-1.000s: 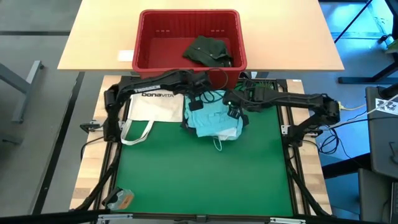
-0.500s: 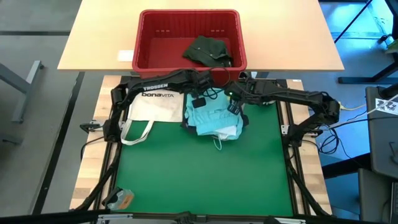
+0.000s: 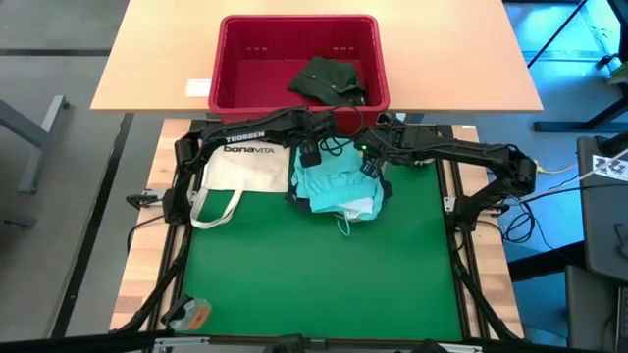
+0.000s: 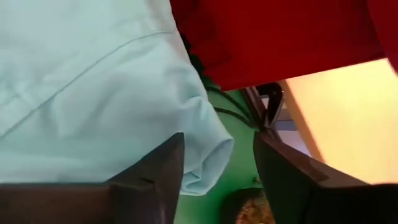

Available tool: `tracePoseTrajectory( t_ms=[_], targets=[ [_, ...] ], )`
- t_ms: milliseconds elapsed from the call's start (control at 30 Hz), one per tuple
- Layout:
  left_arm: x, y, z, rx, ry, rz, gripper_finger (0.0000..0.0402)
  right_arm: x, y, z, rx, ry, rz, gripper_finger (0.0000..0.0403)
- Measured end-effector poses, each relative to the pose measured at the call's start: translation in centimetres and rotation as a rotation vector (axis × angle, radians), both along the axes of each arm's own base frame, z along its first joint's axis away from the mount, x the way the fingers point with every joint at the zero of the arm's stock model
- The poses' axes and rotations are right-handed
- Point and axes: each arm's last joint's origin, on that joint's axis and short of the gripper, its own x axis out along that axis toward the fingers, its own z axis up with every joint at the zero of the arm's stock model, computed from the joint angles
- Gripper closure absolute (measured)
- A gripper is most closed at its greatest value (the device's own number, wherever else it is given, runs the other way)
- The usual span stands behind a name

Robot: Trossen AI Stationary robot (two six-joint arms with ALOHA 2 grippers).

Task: Fold Laundry from Bin
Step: Stack the folded light blue shorts on top of the folded black shorts

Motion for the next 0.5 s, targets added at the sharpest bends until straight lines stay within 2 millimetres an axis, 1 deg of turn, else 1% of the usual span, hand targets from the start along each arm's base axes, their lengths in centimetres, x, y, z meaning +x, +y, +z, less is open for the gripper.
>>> tracePoseTrajectory(
  t_ms=[100, 167, 267, 367, 433, 500],
  targets=[
    [0.0, -0.3, 0.0, 0.004, 0.041, -0.053, 0.0198, -0.1, 0.0, 0.1, -0.002, 0.036, 0.041, 0.0192],
    [0.0, -0.5, -0.1, 0.005, 0.069, -0.085, 0.0198, -0.2, 0.1, 0.3, -0.007, 0.029, 0.042, 0.0189],
    [-0.1, -0.9, 0.1, 0.001, 0.099, -0.116, 0.0198, -0.4, 0.2, 1.6, -0.030, -0.010, 0.043, 0.0191],
    [-0.1, -1.0, 0.4, 0.004, 0.086, -0.121, 0.0198, -0.6, 0.3, 2.8, -0.056, -0.073, 0.045, 0.0196],
    [-0.1, -1.2, 0.4, 0.004, 0.089, -0.124, 0.0198, -0.6, 0.5, 3.1, -0.034, -0.106, 0.063, 0.0199],
    [-0.1, -1.4, 0.4, 0.004, 0.091, -0.129, 0.0197, -0.5, 0.6, 3.0, 0.025, -0.135, 0.094, 0.0200]
  ],
)
